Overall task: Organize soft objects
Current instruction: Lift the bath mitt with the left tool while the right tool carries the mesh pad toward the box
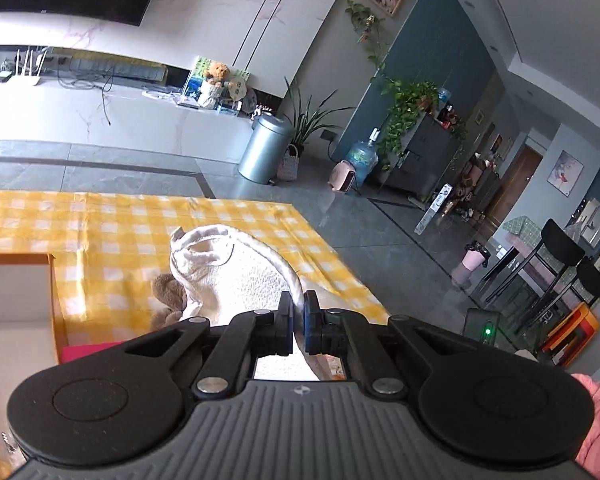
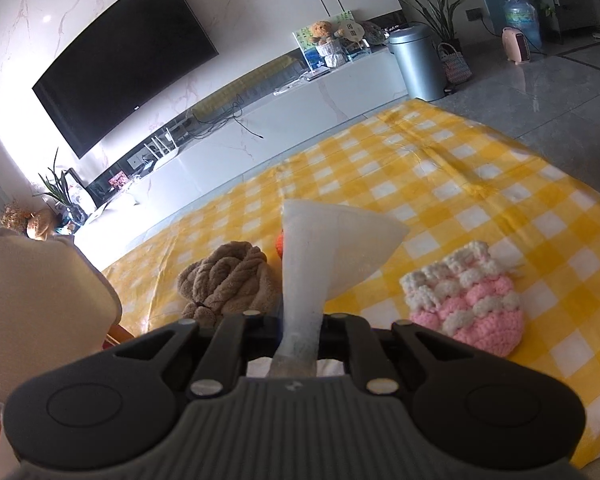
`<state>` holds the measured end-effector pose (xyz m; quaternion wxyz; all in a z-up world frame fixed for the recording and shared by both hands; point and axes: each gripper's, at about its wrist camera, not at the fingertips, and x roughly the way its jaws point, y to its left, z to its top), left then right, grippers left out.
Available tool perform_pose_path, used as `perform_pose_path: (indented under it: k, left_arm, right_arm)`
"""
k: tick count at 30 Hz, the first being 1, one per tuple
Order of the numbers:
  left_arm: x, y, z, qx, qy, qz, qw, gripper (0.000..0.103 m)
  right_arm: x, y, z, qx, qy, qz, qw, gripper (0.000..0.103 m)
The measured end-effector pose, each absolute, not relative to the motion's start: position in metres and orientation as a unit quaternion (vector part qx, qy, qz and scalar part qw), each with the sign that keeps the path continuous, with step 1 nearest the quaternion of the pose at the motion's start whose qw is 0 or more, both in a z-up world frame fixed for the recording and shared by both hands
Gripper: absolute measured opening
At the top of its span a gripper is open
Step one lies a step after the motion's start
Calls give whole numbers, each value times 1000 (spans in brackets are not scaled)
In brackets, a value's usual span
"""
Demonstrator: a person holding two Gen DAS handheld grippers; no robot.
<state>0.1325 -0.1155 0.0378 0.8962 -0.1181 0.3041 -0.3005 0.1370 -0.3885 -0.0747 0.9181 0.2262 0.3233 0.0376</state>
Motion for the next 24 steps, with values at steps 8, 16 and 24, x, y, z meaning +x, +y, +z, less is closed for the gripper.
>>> perform_pose_path:
  k: [8,16,24]
  left_arm:
    - [106,-67,64,-73,282,-222,930,5]
    - [97,19,53,-131,288,-116,941,5]
    - [104,86,8,-202,307,-94,925,5]
  right_arm:
    - [120,-364,-41,244,260,92,930,9]
    - [105,-325,-5,236,200,171,936,9]
    - [100,-247,18,172,198,285,922,9]
